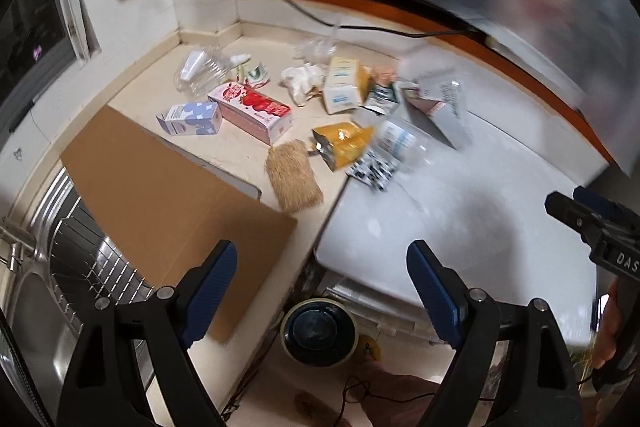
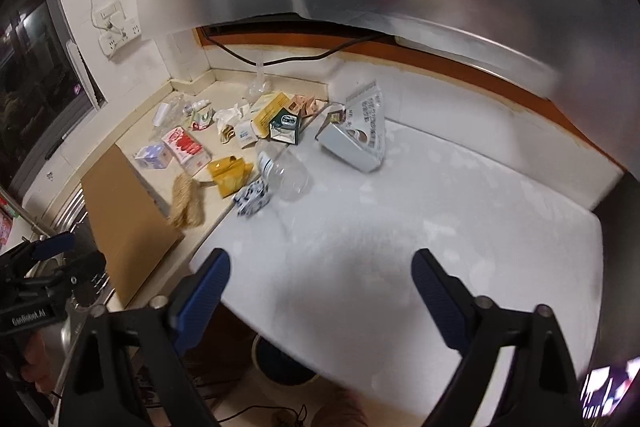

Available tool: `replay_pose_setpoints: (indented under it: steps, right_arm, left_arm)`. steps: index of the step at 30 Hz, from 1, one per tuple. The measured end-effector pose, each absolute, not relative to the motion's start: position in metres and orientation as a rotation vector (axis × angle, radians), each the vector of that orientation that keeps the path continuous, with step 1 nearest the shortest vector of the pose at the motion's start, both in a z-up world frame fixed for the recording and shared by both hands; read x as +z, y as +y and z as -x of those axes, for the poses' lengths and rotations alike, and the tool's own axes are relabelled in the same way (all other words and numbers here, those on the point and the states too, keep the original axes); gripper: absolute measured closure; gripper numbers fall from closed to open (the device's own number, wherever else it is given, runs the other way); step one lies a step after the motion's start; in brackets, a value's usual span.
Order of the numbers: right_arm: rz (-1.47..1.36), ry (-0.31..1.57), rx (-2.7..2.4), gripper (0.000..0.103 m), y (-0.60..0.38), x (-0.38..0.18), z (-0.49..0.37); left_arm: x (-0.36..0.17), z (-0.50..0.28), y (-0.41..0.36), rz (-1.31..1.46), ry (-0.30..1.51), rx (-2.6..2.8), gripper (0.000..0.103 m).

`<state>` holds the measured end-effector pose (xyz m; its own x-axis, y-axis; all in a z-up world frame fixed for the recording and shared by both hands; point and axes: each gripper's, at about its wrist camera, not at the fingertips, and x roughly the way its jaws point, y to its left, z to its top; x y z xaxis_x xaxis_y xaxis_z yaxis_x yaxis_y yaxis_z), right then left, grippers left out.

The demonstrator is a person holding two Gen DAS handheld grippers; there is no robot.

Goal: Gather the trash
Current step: 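Grasp the loofah sponge with the left gripper while the right gripper grasps the clear bottle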

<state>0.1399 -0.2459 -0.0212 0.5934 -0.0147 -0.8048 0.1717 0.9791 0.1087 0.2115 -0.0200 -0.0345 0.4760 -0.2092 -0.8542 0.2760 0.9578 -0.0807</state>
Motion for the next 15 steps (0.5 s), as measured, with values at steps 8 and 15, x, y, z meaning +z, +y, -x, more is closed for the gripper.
replay_pose_setpoints:
  steps: [8, 15]
  right_arm:
    - [-0.148, 1.041, 0.075, 0.024, -0.260, -0.064, -0.252]
    - [-0.172, 1.174, 0.181, 0.026, -0.252, -0.116, -0.332]
  left_arm:
    - [-0.094, -0.302, -0.034, -0.025, 1.154, -0.196, 0.018]
    - [-0.136, -0.340, -0.031, 0.035, 1.255, -0.118, 0.020]
